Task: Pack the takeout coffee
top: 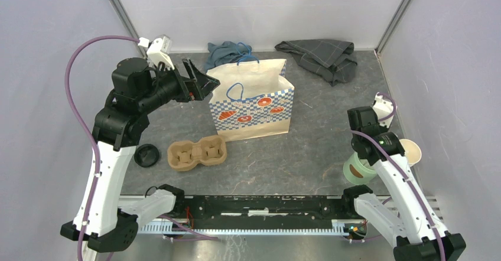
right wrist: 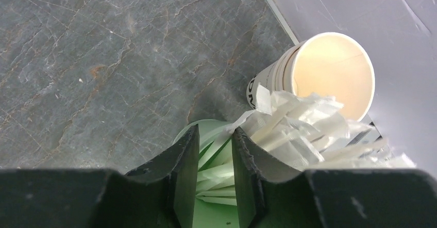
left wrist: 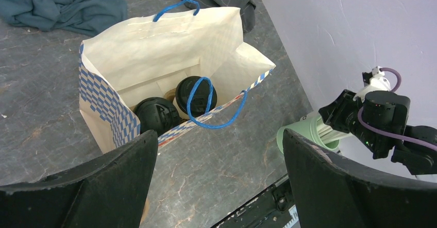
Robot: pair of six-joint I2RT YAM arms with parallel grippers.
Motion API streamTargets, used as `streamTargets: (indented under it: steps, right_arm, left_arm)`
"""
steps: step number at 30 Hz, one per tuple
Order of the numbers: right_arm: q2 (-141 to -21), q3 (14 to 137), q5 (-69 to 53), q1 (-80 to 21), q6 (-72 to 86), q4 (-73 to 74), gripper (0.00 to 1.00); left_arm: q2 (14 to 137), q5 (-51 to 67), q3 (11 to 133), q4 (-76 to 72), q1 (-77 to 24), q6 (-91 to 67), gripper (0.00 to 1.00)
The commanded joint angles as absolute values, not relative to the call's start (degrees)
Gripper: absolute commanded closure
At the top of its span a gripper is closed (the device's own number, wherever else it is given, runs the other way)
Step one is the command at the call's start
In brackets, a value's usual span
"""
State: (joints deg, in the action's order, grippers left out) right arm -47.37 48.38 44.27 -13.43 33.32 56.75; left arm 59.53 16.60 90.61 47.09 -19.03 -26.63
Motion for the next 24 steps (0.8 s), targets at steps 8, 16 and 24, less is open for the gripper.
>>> streamTargets:
  steps: [8, 16, 24]
  right_arm:
    - [-45.04, 47.64, 43.5, -13.27, 29.21, 52.99, 0.87]
    - [-41.65, 52.55, 36.88, -13.28, 22.87, 54.65, 1.0]
    - [-35.51, 56.04, 27.7, -13.26, 12.89, 54.36, 1.0]
  left_arm:
    - [58.96, 16.79, 91.86, 45.96, -19.07, -27.03, 0.05]
    - [58.17, 15.71, 91.11, 45.69, -19.07, -28.21, 0.05]
    - [57.38, 14.34, 89.84, 45.26, -19.03, -28.33, 0.05]
